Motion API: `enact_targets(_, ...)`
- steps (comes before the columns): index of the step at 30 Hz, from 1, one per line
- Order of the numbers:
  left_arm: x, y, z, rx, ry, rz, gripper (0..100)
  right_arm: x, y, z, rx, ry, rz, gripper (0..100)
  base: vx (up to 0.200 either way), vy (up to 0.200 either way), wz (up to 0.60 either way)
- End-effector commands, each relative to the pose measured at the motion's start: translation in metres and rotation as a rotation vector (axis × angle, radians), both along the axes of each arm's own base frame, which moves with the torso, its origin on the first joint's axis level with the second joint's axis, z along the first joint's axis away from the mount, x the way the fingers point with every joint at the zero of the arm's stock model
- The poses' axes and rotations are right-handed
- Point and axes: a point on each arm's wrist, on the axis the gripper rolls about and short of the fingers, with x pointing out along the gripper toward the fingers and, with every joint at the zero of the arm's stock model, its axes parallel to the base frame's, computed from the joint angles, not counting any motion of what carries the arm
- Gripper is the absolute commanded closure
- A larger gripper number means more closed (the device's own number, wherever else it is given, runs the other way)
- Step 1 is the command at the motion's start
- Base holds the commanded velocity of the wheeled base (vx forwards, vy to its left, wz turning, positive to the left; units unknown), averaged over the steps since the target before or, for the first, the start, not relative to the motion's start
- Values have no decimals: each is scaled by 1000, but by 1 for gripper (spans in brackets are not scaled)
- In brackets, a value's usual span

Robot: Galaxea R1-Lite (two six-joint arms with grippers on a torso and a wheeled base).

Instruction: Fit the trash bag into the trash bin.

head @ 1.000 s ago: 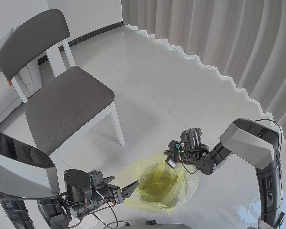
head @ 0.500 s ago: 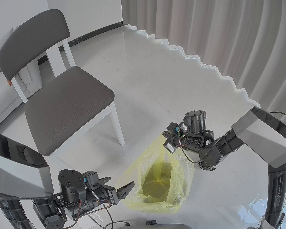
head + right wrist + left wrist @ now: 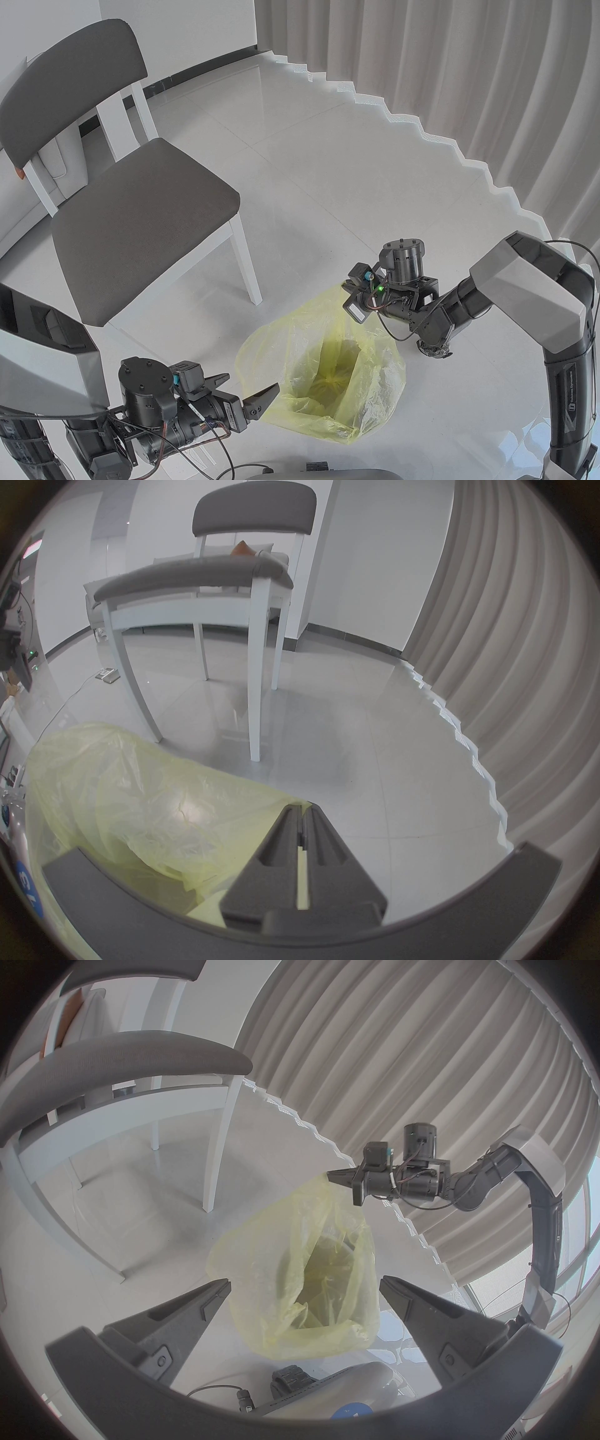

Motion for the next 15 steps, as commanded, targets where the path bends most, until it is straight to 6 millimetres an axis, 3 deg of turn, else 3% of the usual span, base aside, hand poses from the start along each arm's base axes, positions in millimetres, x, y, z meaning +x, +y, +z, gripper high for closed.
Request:
enact_targets(1,1,0,2,-15,-11,3,0,3,-3,-35,-31,63,-8,100,0,0,0)
enact_targets(8,5,-4,3,-28,-24,-1,0,-9,-6,-58,-62,122,-2,100,0,0,0)
enact_targets(15,20,-13,2,-46,-55,-2,0,-15,-7,-51,-56,110,3,100,0,0,0)
